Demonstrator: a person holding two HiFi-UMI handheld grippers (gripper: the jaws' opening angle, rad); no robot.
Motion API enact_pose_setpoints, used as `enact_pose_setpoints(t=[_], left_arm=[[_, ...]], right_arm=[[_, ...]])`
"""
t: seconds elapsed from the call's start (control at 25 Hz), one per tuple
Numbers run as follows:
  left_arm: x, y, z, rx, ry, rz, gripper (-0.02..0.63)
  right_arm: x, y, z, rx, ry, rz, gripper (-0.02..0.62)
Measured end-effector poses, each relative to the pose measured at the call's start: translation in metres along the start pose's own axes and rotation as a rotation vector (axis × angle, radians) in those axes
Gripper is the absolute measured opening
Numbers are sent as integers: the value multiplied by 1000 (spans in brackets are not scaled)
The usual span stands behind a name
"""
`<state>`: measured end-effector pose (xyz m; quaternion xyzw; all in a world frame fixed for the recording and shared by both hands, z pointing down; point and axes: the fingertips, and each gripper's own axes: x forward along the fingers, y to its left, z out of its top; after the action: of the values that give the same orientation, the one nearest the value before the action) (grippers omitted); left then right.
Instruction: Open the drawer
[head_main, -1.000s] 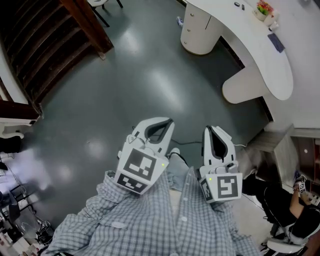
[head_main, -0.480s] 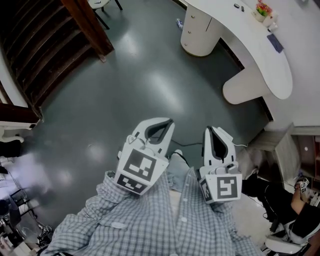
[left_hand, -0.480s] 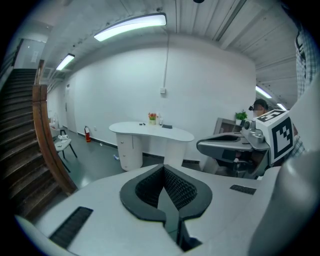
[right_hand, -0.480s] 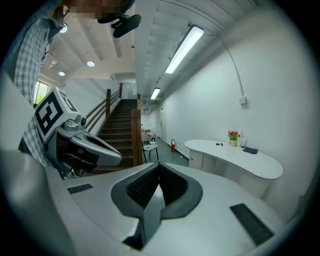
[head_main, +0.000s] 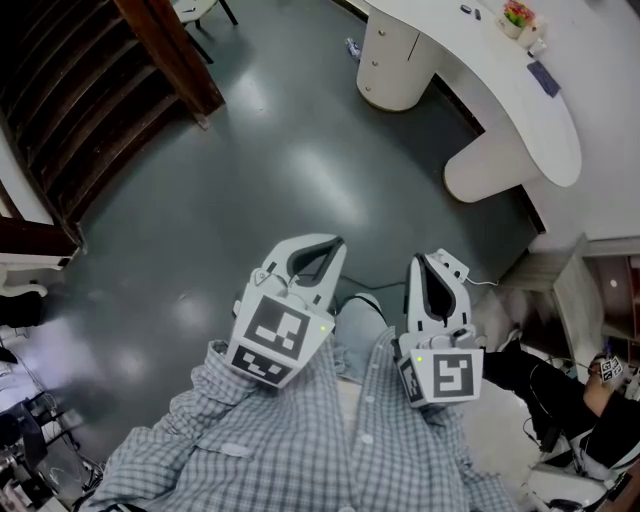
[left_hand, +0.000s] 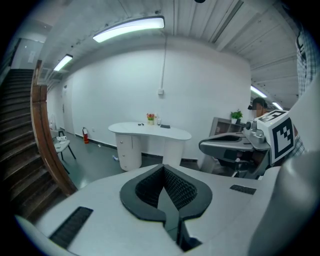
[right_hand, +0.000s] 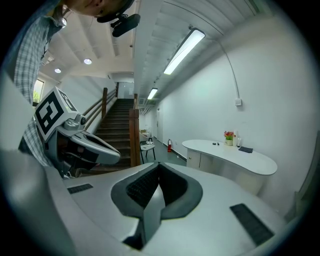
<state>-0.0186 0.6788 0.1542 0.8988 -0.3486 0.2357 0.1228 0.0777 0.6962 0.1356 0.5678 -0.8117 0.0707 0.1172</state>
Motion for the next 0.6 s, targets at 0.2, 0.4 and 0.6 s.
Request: enact_pose_setpoints(t=[0.2,0.4,0.6], left_arm=[[-12,4,-6,14,0,7,-2],[-17,9,-6,5,-13,32,-2],[-16,15,-4,4,-17,34,-2]], right_arm=[[-4,8,1,21,-7,-20,9],[-3,11,3,-4,-11,-5,9],[2,11,4,-7,-12,-7,8]])
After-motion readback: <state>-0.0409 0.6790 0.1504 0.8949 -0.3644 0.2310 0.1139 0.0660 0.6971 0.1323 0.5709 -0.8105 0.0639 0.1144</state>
